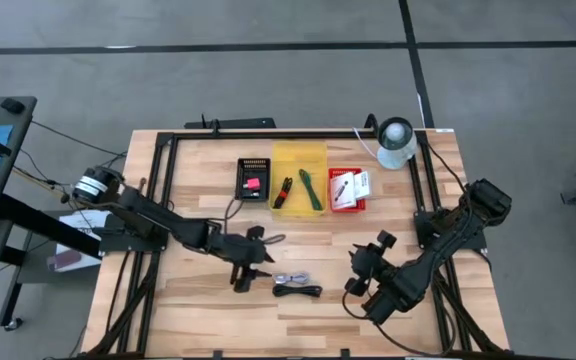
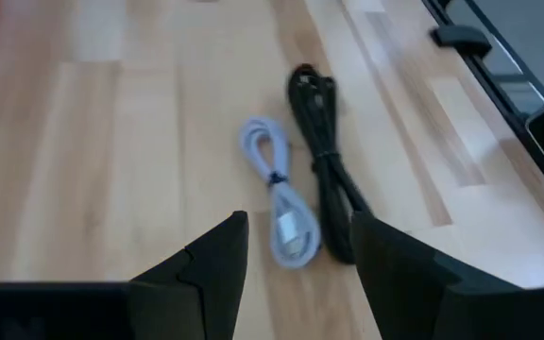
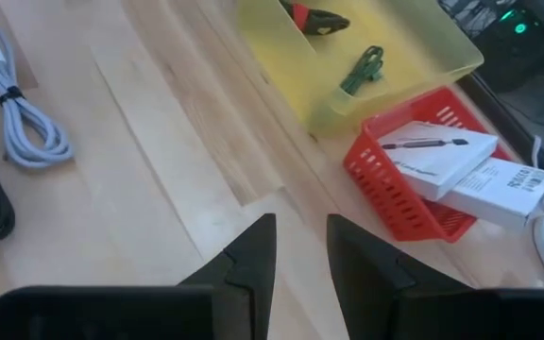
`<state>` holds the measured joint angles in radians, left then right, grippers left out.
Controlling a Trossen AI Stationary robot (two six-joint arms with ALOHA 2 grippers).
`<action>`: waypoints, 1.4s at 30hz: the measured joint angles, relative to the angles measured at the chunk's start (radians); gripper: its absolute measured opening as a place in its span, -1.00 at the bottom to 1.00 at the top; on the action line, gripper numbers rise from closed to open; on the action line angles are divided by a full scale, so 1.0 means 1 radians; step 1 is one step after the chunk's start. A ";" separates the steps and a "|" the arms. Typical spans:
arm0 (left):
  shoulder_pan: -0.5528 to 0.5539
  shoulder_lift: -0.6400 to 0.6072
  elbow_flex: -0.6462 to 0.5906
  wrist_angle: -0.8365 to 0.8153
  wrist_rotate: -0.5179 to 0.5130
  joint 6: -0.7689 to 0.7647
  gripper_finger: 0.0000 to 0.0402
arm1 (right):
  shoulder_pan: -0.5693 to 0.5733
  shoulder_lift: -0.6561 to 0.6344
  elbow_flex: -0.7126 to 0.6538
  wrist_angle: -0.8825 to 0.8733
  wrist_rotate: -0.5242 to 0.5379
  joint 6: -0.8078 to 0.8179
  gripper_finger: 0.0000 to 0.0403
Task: Pick and place items into bin
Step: Put the white USB cable into the yellow bin
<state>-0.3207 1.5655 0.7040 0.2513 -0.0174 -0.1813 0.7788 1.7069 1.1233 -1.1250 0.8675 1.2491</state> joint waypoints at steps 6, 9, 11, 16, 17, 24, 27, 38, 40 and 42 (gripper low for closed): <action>-0.008 0.080 0.081 -0.059 0.016 0.046 -0.10 | 0.000 0.000 0.000 0.011 -0.002 0.000 -0.54; -0.007 0.092 0.102 -0.084 0.013 0.056 -0.10 | 0.000 0.000 0.000 0.020 -0.005 0.000 -0.54; -0.008 0.091 0.103 -0.090 0.013 0.059 -0.10 | 0.002 0.000 0.000 0.028 -0.005 0.000 -0.54; -0.008 0.099 0.104 -0.097 0.011 0.056 -0.10 | 0.006 0.000 0.000 0.041 -0.007 -0.016 -0.54; -0.008 0.109 0.107 -0.093 0.012 0.050 -0.10 | 0.007 0.000 0.000 0.041 -0.007 -0.016 -0.54; -0.019 0.205 0.190 -0.133 0.024 0.054 -0.10 | 0.007 0.000 0.000 0.043 -0.032 -0.026 -0.54; -0.019 0.226 0.232 -0.187 0.033 0.066 -0.10 | 0.009 0.000 0.000 0.046 -0.032 -0.027 -0.54; 0.016 0.238 0.264 -0.266 0.033 0.065 -0.10 | 0.034 0.000 0.000 0.062 -0.043 -0.027 -0.54; 0.018 0.238 0.264 -0.264 0.032 0.065 -0.10 | 0.033 0.000 0.000 0.062 -0.052 -0.027 -0.54; 0.016 0.238 0.264 -0.263 0.033 0.065 -0.10 | 0.033 0.000 0.000 0.061 -0.057 -0.027 -0.54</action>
<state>-0.3046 1.8038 0.9684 -0.0122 0.0151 -0.1162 0.8114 1.7069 1.1233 -1.0637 0.8110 1.2221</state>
